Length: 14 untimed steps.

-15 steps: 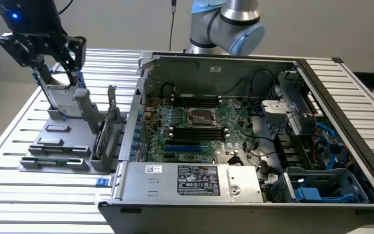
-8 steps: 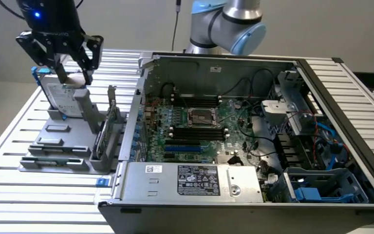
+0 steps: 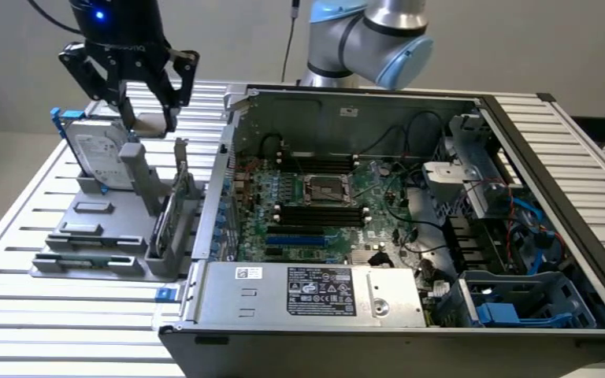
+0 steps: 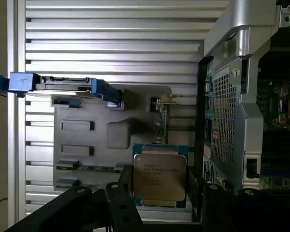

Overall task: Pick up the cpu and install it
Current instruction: 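Pick up the cpu and move it towards the insertion slot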

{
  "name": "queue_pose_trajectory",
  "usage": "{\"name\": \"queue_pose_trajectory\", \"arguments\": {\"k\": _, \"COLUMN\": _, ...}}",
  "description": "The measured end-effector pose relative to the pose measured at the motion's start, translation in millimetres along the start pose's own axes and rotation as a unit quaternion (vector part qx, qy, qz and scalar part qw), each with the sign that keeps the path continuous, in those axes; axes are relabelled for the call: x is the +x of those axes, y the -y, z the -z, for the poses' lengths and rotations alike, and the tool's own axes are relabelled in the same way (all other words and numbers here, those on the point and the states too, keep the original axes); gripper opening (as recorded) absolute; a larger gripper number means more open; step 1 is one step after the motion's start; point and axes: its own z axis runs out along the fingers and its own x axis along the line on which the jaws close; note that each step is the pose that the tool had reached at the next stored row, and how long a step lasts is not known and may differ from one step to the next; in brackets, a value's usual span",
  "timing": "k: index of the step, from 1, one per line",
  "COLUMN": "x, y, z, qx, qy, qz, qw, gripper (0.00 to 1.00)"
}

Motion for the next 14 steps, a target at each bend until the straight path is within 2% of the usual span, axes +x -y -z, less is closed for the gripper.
{"name": "queue_pose_trajectory", "arguments": {"k": 14, "x": -63.1, "y": -1.7, "z": 15.0, "qx": -0.0035, "qy": -0.0002, "qz": 0.0, "qw": 1.0, "gripper": 0.55}}
